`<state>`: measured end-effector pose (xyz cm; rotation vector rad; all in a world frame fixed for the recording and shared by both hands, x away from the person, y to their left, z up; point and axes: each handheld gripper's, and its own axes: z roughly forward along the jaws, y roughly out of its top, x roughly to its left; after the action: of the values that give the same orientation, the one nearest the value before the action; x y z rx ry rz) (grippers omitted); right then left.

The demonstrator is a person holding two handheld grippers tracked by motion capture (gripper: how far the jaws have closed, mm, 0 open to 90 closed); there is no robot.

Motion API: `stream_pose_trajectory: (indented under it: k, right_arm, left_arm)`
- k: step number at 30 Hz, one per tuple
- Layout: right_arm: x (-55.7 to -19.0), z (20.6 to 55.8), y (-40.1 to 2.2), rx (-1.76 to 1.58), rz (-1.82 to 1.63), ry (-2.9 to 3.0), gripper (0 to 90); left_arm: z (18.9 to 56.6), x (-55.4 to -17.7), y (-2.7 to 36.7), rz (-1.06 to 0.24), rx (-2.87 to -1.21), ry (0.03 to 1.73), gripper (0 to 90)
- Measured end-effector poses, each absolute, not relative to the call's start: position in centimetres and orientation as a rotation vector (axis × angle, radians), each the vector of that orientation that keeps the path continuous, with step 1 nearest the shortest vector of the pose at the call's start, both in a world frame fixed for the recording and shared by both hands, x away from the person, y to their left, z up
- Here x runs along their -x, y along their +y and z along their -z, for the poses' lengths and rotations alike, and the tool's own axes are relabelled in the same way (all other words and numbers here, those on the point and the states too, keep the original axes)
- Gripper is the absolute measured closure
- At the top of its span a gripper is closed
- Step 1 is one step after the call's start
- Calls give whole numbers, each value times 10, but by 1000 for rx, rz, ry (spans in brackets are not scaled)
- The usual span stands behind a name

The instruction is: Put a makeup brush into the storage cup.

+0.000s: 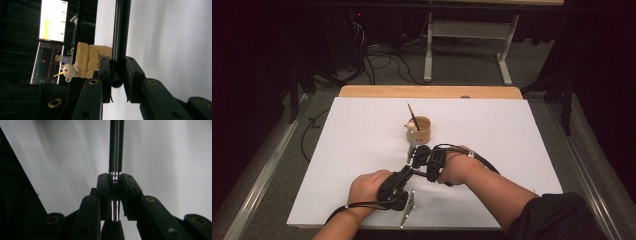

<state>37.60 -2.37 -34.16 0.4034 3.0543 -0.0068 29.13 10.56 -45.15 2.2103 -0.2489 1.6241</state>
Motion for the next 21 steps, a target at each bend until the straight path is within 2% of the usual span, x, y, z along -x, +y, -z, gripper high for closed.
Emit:
stream_pose_trajectory:
  k: [2,13,21]
  right_arm:
    - [-376,342,-24,-402,5,3054,796]
    - [-375,341,-23,-399,-16,3053,739]
    - [-376,339,-24,-413,-22,3056,635]
  left_arm:
    - [449,-290,106,-1657,-2258,-281,780]
    - [450,-292,106,-1626,-2253,-263,788]
    - [450,-293,106,-1614,-2275,-260,789]
